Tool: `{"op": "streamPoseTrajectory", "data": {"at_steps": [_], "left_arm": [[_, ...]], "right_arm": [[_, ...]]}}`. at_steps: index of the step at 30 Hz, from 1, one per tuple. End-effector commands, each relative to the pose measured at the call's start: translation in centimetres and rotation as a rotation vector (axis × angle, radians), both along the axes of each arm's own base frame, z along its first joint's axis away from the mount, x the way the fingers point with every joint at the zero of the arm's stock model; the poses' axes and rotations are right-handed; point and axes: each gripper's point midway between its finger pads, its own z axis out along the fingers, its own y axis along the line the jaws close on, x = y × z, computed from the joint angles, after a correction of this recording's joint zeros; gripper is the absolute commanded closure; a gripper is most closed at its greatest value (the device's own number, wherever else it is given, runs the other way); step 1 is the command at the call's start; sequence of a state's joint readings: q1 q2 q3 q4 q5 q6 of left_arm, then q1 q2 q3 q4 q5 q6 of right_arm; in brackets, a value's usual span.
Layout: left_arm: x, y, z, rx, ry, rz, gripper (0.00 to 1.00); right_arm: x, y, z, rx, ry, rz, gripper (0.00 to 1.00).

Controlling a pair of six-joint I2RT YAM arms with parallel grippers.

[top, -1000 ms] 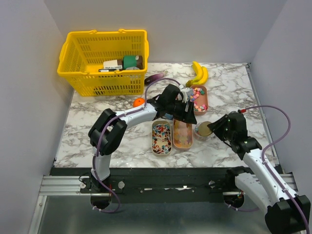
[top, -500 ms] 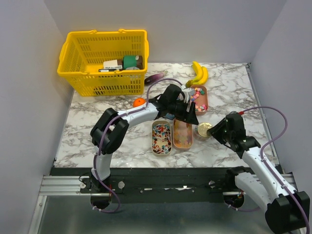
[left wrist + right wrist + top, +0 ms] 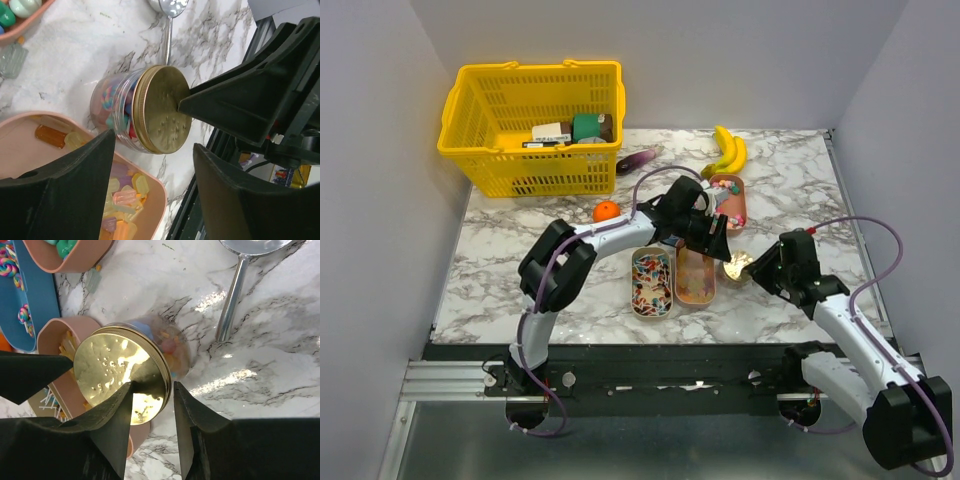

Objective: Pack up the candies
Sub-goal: Close the bottle lid on the packing bottle.

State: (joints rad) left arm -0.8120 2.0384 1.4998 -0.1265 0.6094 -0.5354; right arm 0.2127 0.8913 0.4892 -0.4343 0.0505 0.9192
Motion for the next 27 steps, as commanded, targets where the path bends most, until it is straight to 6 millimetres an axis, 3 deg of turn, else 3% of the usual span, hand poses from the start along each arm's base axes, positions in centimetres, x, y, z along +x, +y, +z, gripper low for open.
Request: {"op": "streamPoseTrajectory", "data": {"at_steps": [1,10,15,22,27], "left_arm": [[-0.3,0.0,-1.6,0.068,0.006,-0.010,0.35],[0.1,0.3,-3.3,0.115,0.006,-0.003,0.47],[0.5,0.4,-3.6,0.132,-0.006,0.009,0.49],[1.2,1.2,-5.5,0.219,-0.012,0.037,0.55],[1.2,1.8,-6.7,0.283,0.002,0.052,0.58]], "right_arm": [[-0.4,-0.2,-0.9,-0.015,0.039,0.003,0.55],[0.0,0.0,-0.8,-0.017,0.046,0.023,0.55],[-0.2,0.0,-1.2,-0.028,0.061,0.032,0.56],[-1.3,-0.7,-3.1,-0.060,0.184,-0.003,0.64],[-2.1,-1.2,-4.0,-0.085,0.251,-0.023,0.65]]}}
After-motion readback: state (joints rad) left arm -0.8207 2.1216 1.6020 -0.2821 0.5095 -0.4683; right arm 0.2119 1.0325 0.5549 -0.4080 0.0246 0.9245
